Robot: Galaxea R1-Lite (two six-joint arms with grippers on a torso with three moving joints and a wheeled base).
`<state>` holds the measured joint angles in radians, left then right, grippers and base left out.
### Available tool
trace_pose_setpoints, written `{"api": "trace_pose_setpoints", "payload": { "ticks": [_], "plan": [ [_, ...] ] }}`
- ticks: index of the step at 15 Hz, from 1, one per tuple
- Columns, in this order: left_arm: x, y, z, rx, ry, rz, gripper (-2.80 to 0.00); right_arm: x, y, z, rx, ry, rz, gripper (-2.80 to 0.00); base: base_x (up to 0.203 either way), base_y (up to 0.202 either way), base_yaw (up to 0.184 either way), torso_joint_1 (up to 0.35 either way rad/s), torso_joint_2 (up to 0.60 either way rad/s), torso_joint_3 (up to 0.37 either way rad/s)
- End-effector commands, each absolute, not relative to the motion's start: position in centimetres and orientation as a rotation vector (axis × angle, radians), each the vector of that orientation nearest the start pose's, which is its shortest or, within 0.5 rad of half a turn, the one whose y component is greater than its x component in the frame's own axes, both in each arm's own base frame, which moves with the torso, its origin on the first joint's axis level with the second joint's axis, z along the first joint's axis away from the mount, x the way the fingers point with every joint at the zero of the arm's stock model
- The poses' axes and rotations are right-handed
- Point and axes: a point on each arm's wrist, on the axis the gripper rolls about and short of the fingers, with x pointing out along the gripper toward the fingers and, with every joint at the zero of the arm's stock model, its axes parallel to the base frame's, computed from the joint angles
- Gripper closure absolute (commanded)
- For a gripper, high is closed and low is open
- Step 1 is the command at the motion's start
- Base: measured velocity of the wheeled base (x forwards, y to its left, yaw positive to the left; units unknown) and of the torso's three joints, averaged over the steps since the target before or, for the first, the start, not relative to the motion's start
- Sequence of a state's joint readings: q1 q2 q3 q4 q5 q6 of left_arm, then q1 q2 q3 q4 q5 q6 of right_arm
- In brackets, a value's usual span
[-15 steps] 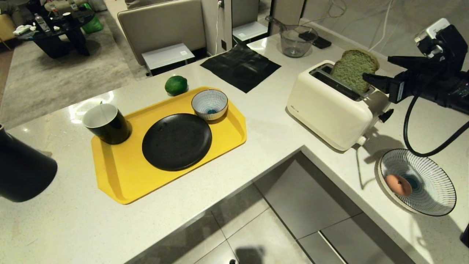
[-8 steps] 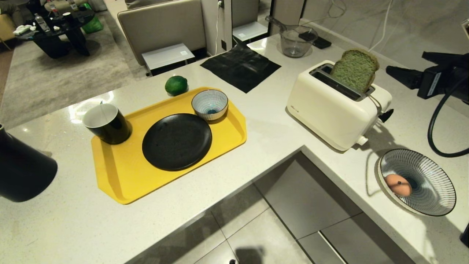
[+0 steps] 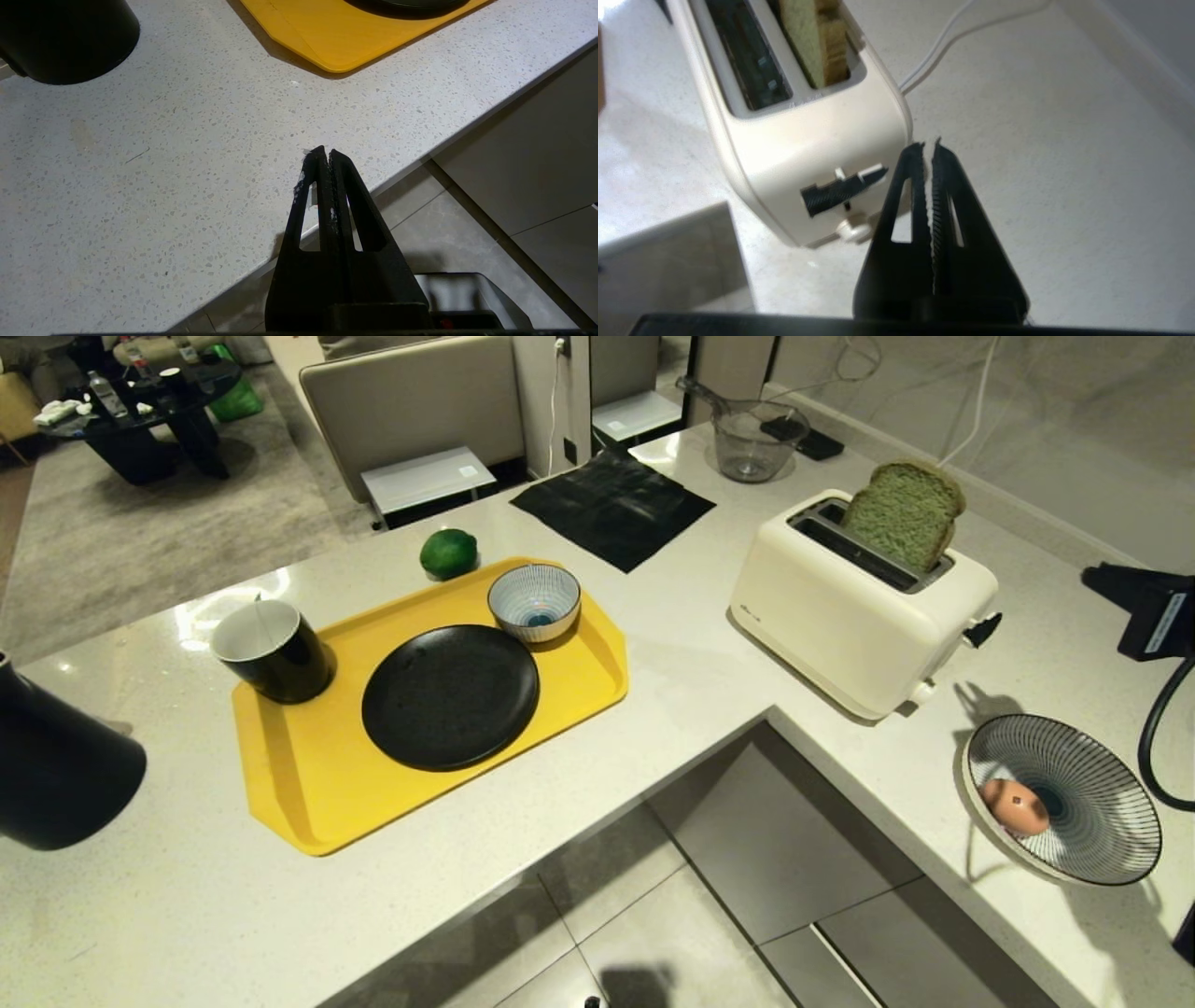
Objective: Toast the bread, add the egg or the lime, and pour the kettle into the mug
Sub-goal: Use a bread toaster
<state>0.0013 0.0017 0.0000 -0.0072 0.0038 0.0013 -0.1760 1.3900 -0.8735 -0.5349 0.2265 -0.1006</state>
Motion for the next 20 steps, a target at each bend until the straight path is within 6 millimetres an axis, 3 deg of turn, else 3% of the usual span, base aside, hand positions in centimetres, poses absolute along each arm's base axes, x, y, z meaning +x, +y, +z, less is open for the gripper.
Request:
{"api": "trace_pose_setpoints", "payload": {
  "ticks": [1,4,11,20],
  "plan": [
    [-2.3,0.0,7.6,0.002,-0.006,0.006,0.00,23.3,-3.7,27.3,-0.087,-0.014,0.050,0.00,0.000,0.000,0.000,0.000,0.00,0.000],
    [-2.3,0.0,7.6,0.002,-0.006,0.006,0.00,23.4,-3.6,26.4,-0.082,-0.009,0.067,0.00,0.000,0.000,0.000,0.000,0.00,0.000],
    [-2.3,0.0,7.6,0.002,-0.006,0.006,0.00,25.6,-3.5,23.3,-0.089,-0.040,0.324,0.00,0.000,0.000,0.000,0.000,0.00,0.000],
    [-2.3,0.0,7.6,0.002,-0.006,0.006,0.00,28.4,-3.8,22.1,-0.050,-0.042,0.343,0.00,0.000,0.000,0.000,0.000,0.00,0.000]
  ]
}}
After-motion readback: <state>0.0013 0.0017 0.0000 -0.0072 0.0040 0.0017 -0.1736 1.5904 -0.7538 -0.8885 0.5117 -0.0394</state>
